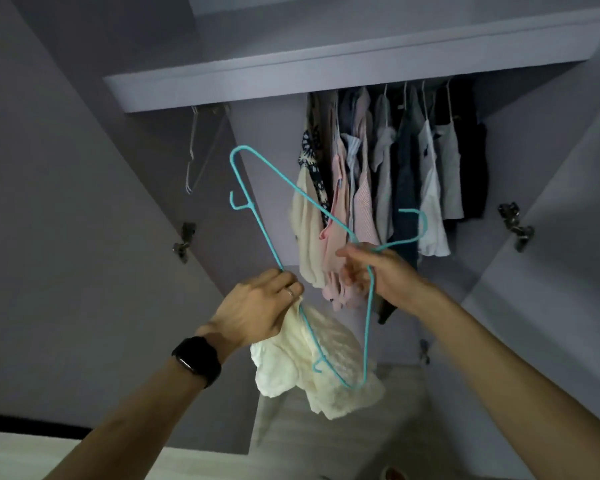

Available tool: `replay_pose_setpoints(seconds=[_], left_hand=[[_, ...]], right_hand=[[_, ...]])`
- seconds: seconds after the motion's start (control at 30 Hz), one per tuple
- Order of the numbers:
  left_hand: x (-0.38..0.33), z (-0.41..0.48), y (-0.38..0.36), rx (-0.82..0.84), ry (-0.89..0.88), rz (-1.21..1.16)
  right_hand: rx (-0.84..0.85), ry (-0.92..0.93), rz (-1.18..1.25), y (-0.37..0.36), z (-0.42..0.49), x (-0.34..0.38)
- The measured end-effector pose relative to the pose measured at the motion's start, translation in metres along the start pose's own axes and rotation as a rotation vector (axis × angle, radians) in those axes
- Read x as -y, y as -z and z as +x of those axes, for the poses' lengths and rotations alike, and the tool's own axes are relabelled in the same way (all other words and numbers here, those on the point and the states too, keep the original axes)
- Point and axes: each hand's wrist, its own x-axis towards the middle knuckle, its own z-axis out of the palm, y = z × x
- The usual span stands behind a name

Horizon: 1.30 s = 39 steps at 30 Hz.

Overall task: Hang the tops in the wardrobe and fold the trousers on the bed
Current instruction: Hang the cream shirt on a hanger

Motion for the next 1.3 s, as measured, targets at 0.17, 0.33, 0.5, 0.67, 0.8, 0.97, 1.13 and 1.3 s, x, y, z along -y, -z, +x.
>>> replay_pose_setpoints(seconds=[0.17,0.33,0.5,0.67,0.8,0.97,1.13,1.3], left_hand=[[-0.009,0.000,-0.002,-0.005,0.358,-0.282],[-0.001,0.012,0.002,-0.172,0.952,-0.497],[0.021,0.030,0.007,0.043,0.902,-0.368],[0.028,0.051,0.009,0.132,0.842,-0.336],[0.035,0.069,0.023,0.117,0.843,-0.322],[0.040,0.086,0.047,0.037,0.898,-0.396],[0.043,0.091,0.072,0.014,0.940,-0.515],[0.046,0.090,0.100,-0.141,0.963,-0.750]], right_hand=[[-0.404,-0.025,-0.045,0.005,0.022,0.035],[-0.586,0.060,0.269,0.012,-0.006,0.019],[-0.514,0.181,0.675,-0.015,-0.031,0.038],[-0.534,0.364,0.696,-0.046,-0.041,0.064],[-0.552,0.515,0.619,-0.062,-0.042,0.070],[-0.538,0.590,0.505,-0.078,-0.040,0.067],[-0.568,0.640,0.490,-0.075,-0.018,0.077],[-0.607,0.763,0.215,-0.057,0.013,0.064]])
